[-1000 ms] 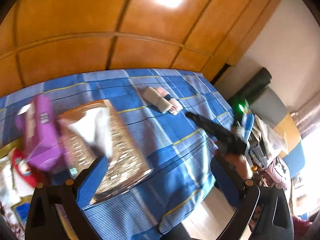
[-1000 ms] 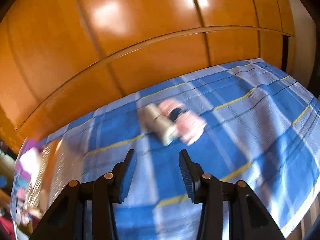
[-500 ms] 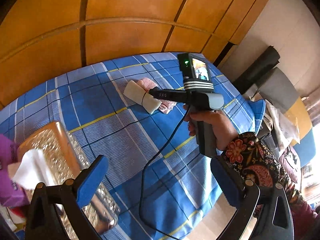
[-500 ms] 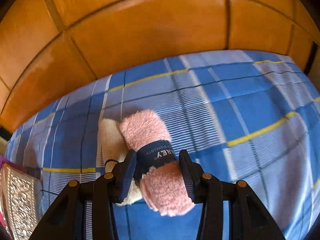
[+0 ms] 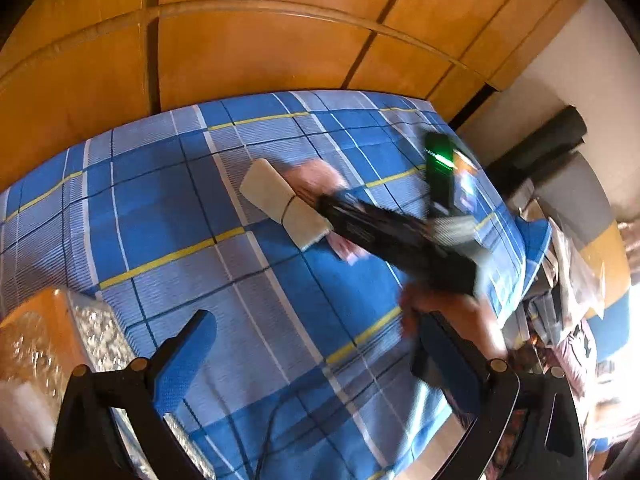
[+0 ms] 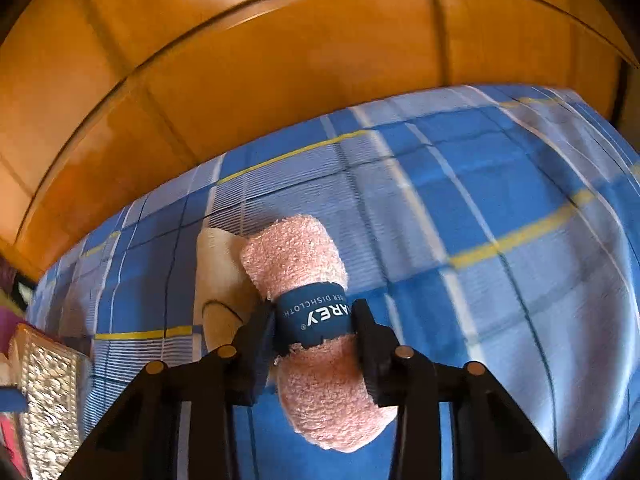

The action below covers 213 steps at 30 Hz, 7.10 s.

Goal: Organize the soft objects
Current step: 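Move the right tool to the pink dishcloth roll and grasp it, then reach the left tool to the white knit sock and grasp it while right tool holds dishcloth, then carry the white knit sock into the gold tray and open the left tool, then carry the pink dishcloth roll into the gold tray and open the right tool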

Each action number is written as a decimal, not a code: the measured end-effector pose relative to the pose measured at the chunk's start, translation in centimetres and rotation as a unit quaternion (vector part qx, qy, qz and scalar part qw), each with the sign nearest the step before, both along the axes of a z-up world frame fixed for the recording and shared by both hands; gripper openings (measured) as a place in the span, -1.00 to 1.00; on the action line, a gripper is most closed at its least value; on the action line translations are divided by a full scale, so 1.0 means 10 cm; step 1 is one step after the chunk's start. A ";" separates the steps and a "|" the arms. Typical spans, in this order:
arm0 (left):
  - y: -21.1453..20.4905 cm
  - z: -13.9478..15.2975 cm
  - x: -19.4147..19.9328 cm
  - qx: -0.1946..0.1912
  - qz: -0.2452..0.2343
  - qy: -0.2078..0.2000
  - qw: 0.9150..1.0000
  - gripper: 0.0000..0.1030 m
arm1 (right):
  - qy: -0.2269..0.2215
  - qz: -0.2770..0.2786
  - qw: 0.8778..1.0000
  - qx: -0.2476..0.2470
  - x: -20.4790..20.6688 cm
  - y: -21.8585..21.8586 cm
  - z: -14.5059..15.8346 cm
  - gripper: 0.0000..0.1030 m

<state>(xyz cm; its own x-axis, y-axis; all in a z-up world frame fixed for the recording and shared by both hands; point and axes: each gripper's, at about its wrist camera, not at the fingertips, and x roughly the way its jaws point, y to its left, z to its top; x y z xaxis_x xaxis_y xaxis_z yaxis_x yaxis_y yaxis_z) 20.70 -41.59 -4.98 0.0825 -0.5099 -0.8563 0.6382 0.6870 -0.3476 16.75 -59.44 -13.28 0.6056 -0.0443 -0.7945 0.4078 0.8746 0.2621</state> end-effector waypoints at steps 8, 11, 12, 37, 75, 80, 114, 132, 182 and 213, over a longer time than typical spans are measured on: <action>-0.31 -0.27 0.40 0.013 0.037 0.028 0.999 0.99 | -0.023 -0.099 0.995 0.001 -0.72 -0.04 -0.08 -0.28; -0.44 -0.39 0.54 0.011 0.052 0.045 0.998 0.99 | -0.049 -0.100 0.994 -0.019 -0.75 0.01 -0.16 -0.24; -0.49 -0.43 0.57 0.014 0.052 0.049 0.997 0.99 | -0.051 -0.099 0.993 -0.028 -0.74 0.04 -0.18 -0.23; -1.04 -1.01 0.96 0.049 0.066 0.048 0.995 0.33 | -0.058 -0.116 0.989 -0.069 -0.79 0.13 -0.20 -0.23; -0.63 -0.57 0.49 -0.004 0.042 0.043 0.998 -0.48 | -0.051 -0.128 0.985 -0.105 -0.79 0.21 -0.18 -0.23; -0.55 -0.48 0.40 -0.013 0.031 0.039 0.999 -0.48 | -0.048 -0.130 0.984 -0.112 -0.78 0.23 -0.18 -0.23; -0.10 0.07 -0.04 -0.076 -0.008 0.039 0.996 -0.48 | -0.055 -0.154 0.975 -0.150 -0.84 0.30 -0.10 -0.29; 0.59 0.60 -0.43 -0.132 -0.040 0.023 0.990 -0.48 | -0.064 -0.163 0.970 -0.170 -0.92 0.36 0.05 -0.29; 3.78 -0.66 -0.08 -0.063 0.149 0.047 0.986 -0.32 | -0.242 0.117 0.956 -0.115 -1.53 3.24 1.51 -0.29; 5.18 0.59 -0.50 -0.049 0.314 -0.181 0.931 0.99 | -0.022 0.525 0.851 -0.008 -0.58 5.18 0.42 -0.29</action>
<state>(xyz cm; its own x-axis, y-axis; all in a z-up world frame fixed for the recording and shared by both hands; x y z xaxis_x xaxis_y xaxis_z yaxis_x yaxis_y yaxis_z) 15.71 10.25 0.93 0.6641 -0.3379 -0.6669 0.2085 0.9404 -0.2688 10.91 -7.65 -9.09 0.3474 0.5296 -0.7738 -0.6100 0.7544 0.2424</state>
